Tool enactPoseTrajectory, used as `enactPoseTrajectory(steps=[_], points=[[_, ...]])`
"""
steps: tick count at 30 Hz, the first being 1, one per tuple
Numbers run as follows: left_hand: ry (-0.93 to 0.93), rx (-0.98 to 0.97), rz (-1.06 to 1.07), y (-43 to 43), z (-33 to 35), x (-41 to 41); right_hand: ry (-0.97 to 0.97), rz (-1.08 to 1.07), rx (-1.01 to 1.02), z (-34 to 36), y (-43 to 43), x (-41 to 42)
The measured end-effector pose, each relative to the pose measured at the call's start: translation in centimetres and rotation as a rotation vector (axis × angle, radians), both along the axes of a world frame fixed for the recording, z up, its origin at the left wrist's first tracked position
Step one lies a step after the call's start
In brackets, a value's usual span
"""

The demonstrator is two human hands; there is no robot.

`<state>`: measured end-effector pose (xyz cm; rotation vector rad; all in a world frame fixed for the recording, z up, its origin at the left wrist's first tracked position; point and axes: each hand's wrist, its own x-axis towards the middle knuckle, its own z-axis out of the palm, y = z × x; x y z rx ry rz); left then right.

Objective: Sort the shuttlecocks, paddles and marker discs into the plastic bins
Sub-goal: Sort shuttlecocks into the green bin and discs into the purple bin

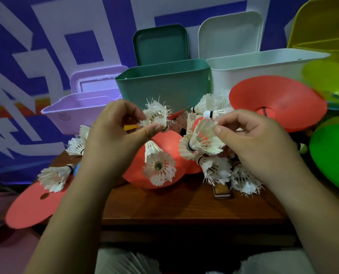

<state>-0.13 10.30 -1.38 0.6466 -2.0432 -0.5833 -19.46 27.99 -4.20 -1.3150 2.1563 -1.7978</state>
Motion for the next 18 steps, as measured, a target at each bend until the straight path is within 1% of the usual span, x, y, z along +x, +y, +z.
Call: enactPoseTrajectory(steps=[3, 8, 14, 16, 18], points=[[-0.027, -0.048, 0.018, -2.1, 1.3, -2.3, -0.035, -0.006, -0.027, 0.7, -1.3, -0.4], [-0.086, -0.182, 0.06, -5.9, 3.9, -5.6, -0.068, 0.0, -0.053, 2.3, -3.9, -1.4], [-0.136, -0.223, 0.171, -11.8, 6.6, -9.3, -0.143, 0.061, -0.101, 4.3, -7.8, -2.5], [-0.118, -0.231, 0.204, -13.4, 7.1, -10.4, -0.154, 0.077, -0.11, 4.8, -8.9, -2.9], [-0.061, -0.24, 0.227, -14.4, 7.5, -11.5, -0.165, 0.082, -0.11, 5.1, -9.9, -3.3]])
